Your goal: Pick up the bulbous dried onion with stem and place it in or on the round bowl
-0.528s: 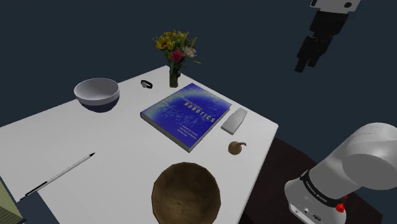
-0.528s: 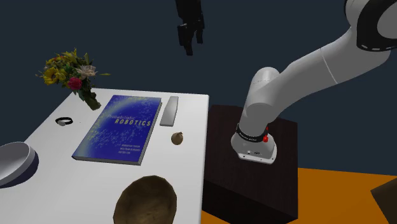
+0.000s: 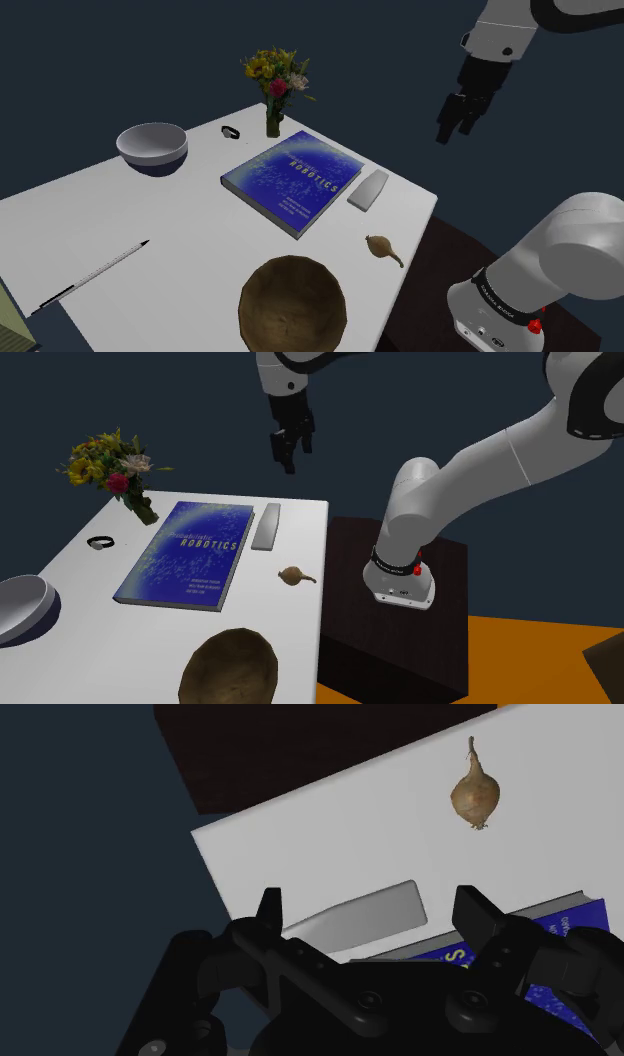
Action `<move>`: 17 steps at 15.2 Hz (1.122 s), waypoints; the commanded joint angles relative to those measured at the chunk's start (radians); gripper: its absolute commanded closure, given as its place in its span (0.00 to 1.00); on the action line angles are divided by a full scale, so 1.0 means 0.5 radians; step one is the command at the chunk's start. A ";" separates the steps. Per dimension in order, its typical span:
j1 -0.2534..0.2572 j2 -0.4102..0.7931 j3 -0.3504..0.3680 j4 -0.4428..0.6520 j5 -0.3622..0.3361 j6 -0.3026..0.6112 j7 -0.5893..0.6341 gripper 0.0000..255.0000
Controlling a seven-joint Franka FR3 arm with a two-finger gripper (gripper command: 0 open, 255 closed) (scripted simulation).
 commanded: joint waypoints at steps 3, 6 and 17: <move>0.046 0.018 0.114 -0.200 0.118 0.222 0.157 0.00; 0.087 0.070 0.207 -0.323 0.211 0.403 0.269 0.00; 0.240 0.593 0.580 -0.548 0.527 1.193 0.667 0.00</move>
